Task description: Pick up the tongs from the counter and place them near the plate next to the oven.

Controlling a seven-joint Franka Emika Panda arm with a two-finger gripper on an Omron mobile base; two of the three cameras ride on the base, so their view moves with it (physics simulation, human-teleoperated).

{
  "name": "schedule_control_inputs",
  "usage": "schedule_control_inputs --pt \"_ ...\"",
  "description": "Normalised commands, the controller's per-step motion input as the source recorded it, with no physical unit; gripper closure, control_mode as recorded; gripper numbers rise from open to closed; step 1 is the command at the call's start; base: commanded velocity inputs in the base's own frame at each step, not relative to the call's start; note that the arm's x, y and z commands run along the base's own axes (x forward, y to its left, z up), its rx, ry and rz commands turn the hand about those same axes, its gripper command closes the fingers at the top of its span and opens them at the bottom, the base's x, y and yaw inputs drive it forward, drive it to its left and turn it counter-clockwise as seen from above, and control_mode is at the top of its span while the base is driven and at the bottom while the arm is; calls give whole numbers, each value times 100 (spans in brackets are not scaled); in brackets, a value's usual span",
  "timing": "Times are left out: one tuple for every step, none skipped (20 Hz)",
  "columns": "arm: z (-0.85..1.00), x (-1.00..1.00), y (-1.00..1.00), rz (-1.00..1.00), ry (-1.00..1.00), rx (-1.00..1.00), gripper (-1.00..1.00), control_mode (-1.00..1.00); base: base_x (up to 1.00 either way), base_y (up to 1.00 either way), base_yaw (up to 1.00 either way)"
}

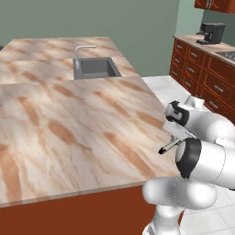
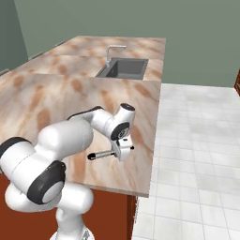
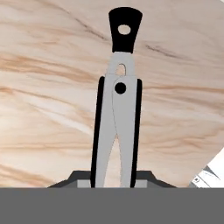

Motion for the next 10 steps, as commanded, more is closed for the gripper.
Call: schedule_control_inputs --pt "81 -2 -23 -13 -9 0 100 -100 0 0 0" --pt "79 0 -12 -11 -10 0 100 -100 0 0 0" --pt "75 0 -3 -7 -9 0 100 -100 0 0 0" --pt "71 -12 -17 -8 -15 0 100 -100 0 0 0" --pt "72 -11 -10 -11 -14 0 100 -100 0 0 0" --pt "61 -14 -9 -12 -12 0 100 -100 0 0 0" --pt "46 -22 -23 -15 -13 0 100 -100 0 0 0" --pt "33 -28 -17 -20 -10 0 100 -100 0 0 0" --pt "13 -30 -9 -25 -6 0 100 -100 0 0 0" --pt "0 -29 -5 -31 -1 0 100 -100 0 0 0"
